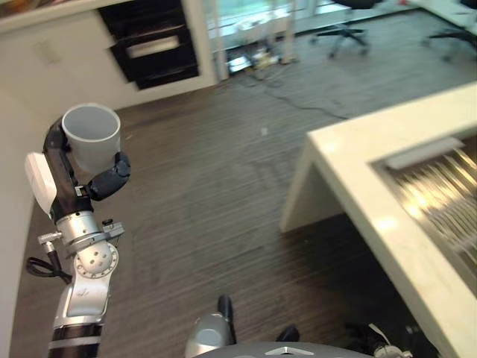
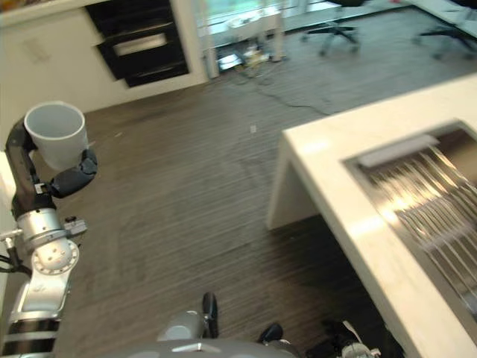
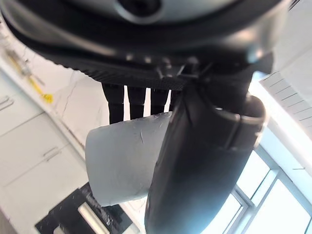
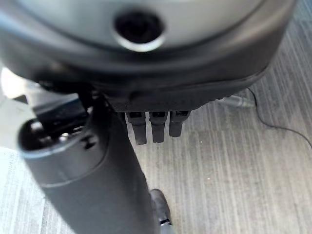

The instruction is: Place the dishes in the dishwasher.

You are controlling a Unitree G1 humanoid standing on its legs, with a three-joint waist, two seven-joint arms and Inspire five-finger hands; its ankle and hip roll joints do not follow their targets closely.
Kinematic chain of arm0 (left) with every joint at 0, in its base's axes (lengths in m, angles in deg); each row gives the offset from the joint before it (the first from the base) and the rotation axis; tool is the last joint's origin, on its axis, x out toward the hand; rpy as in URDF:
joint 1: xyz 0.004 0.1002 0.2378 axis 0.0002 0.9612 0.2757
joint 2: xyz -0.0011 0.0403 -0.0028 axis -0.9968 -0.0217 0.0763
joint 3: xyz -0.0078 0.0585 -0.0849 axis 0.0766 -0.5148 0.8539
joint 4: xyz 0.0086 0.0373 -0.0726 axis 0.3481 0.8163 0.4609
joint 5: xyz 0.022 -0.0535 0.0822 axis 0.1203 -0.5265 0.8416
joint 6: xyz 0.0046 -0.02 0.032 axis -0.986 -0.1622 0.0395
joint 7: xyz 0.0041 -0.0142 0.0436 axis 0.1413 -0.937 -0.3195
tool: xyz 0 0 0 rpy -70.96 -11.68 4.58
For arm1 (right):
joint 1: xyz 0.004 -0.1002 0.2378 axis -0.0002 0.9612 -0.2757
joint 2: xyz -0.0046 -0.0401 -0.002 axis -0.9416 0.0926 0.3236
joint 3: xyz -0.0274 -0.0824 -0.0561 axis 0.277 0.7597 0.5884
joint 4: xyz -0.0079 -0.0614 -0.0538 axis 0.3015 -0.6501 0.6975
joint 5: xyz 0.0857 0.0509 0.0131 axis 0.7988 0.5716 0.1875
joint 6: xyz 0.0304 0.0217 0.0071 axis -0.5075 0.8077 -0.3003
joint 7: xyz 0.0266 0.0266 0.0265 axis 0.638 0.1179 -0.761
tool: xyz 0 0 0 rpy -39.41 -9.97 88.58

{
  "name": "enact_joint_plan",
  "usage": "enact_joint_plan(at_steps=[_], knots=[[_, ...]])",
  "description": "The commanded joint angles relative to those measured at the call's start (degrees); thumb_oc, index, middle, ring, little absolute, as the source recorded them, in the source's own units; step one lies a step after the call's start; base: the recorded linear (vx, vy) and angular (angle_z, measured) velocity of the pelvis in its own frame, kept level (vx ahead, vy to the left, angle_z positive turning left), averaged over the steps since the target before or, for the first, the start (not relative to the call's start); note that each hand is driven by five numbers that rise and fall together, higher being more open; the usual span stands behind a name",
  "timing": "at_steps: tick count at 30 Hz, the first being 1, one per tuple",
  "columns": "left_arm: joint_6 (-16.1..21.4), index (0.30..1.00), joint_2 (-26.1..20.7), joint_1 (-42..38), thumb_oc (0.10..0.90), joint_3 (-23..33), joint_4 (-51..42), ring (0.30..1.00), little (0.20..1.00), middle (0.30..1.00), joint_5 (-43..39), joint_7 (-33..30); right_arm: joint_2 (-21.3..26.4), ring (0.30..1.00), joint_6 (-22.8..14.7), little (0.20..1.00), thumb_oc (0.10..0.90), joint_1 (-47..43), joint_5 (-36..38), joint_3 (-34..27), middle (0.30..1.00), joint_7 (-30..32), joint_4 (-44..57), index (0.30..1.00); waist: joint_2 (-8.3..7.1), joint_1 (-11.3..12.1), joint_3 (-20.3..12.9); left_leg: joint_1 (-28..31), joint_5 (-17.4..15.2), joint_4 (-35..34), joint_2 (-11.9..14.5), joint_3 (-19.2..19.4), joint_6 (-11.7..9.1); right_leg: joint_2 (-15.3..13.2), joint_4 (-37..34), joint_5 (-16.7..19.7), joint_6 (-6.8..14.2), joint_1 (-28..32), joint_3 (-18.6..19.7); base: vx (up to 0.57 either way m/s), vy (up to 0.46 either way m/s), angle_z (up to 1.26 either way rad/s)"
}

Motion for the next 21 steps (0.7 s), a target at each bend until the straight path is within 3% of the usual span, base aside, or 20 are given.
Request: enact_joint_plan(at_steps=[1,4,5,6,7,8,9,10,13,14,15,18,21], knots=[[6.1,0.300,-1.6,-6.6,0.400,-0.8,-3.9,0.300,0.300,0.300,1.7,-0.4,-3.7,0.900,-0.7,0.900,0.800,-2.9,6.2,-0.8,0.900,2.1,0.1,0.900,0.04,-3.9,-3.7,0.0,-1.1,0.9,-2.1,-4.1,1.1,0.8,-4.7,-0.9,3.9,5.7,-0.7,0.09,0.291,2.39],[5.0,0.300,-0.2,-4.5,0.400,-1.6,-3.8,0.300,0.300,0.300,1.8,-0.1,-6.8,0.900,-0.4,0.900,0.800,-2.7,5.5,0.4,0.900,2.5,1.9,0.900,-0.16,-2.8,-4.7,1.9,-0.3,-4.3,-4.8,-7.6,3.0,-1.0,1.3,-0.8,5.5,6.3,-1.6,0.16,0.285,1.34],[4.7,0.300,-0.9,-4.5,0.400,-1.5,-4.9,0.300,0.300,0.300,2.3,0.2,-7.4,0.900,-0.4,0.900,0.800,-2.3,6.2,-0.2,0.900,2.5,2.7,0.900,-0.47,-2.9,-4.3,2.2,-0.8,-4.8,-5.7,-8.8,4.4,-3.4,7.8,-0.5,6.7,5.5,-2.2,0.18,0.306,0.71],[4.4,0.300,-2.3,-3.5,0.400,-1.2,-5.4,0.300,0.300,0.300,3.2,0.7,-7.9,0.900,-0.5,0.900,0.800,-1.4,6.9,-1.2,0.900,2.5,3.5,0.900,-0.40,-3.6,-3.7,3.7,-1.9,-5.9,-6.8,-10.6,6.0,-5.8,14.4,0.6,8.3,3.6,0.2,0.20,0.290,0.81],[4.3,0.300,-3.6,-3.3,0.400,-2.2,-4.6,0.300,0.300,0.300,4.2,0.8,-8.3,0.900,-0.8,0.900,0.800,-1.4,7.1,-1.4,0.900,2.4,4.0,0.900,-0.30,-5.4,-2.7,4.7,-2.2,-6.8,-7.7,-13.5,6.8,-6.4,20.2,1.2,9.7,0.0,7.0,0.19,0.222,0.80],[3.9,0.300,-4.8,-3.8,0.400,-3.1,-2.9,0.300,0.300,0.300,5.3,0.6,-8.0,0.900,-0.9,0.900,0.800,-2.1,7.2,-1.3,0.900,2.4,4.0,0.900,-0.18,-6.9,-2.2,5.5,-2.1,-7.9,-7.9,-15.6,6.9,-4.4,23.2,0.2,10.5,-3.4,13.9,0.09,0.123,0.98],[3.8,0.300,-5.2,-4.6,0.400,-4.2,-1.7,0.300,0.300,0.300,5.4,0.1,-7.7,0.900,-1.2,0.900,0.800,-2.6,7.4,-0.7,0.900,2.3,4.8,0.900,0.04,-8.7,-2.0,5.5,-0.3,-9.0,-7.8,-17.5,6.7,0.6,22.7,-1.8,8.8,-6.8,21.4,0.24,0.051,1.43],[4.4,0.300,-4.6,-7.0,0.400,-6.8,0.5,0.300,0.300,0.300,4.1,0.1,-6.7,0.900,-1.9,0.900,0.800,-1.8,9.9,-0.7,0.900,2.1,5.7,0.900,0.18,-12.5,-2.1,6.2,1.1,-10.3,-8.9,-24.9,5.6,8.3,16.2,-5.3,7.4,-9.1,36.3,0.20,-0.004,1.29],[4.7,0.300,-4.6,-7.8,0.400,-7.3,1.4,0.300,0.300,0.300,3.9,0.3,-7.1,0.900,-1.9,0.900,0.800,-1.0,11.2,0.0,0.900,2.1,5.8,0.900,-0.03,-12.4,-1.7,6.2,1.6,-11.0,-8.4,-27.0,5.0,6.6,10.3,-3.6,6.2,-9.9,36.9,0.13,-0.104,1.74],[4.6,0.300,-4.7,-8.3,0.400,-7.3,1.6,0.300,0.300,0.300,3.5,0.0,-7.5,0.900,-1.6,0.900,0.800,-1.2,11.1,0.4,0.900,2.3,5.7,0.900,-0.43,-11.9,-1.5,6.3,1.4,-11.3,-7.9,-26.4,4.4,5.3,7.1,-2.2,6.5,-11.1,32.6,0.06,-0.110,1.96],[4.2,0.300,-5.0,-8.5,0.400,-7.1,1.6,0.300,0.300,0.300,3.3,0.1,-8.0,0.900,-1.2,0.900,0.800,-1.1,11.4,0.5,0.900,2.6,5.8,0.900,-0.99,-11.6,-1.7,5.9,2.0,-11.2,-8.0,-27.9,4.2,4.6,6.2,-1.1,6.7,-9.0,31.6,0.03,-0.102,1.47],[4.4,0.300,-3.6,-8.9,0.400,-7.4,2.3,0.300,0.300,0.300,3.2,0.0,-7.9,0.900,-1.5,0.900,0.800,-1.6,11.5,0.3,0.900,3.0,5.1,0.900,-2.95,-11.1,-3.3,6.1,0.7,-11.1,-8.9,-28.0,4.7,4.1,3.3,-0.3,7.2,-5.5,32.3,0.08,-0.062,0.82],[4.7,0.300,-2.6,-6.9,0.400,-6.4,1.5,0.300,0.300,0.300,2.2,1.0,-7.6,0.900,-0.9,0.900,0.800,-1.8,9.8,0.3,0.900,3.0,4.5,0.900,-2.96,-11.2,-4.3,7.1,0.1,-10.6,-9.1,-26.7,4.9,4.1,2.6,-0.1,7.2,-3.2,33.0,0.10,-0.032,0.17]])
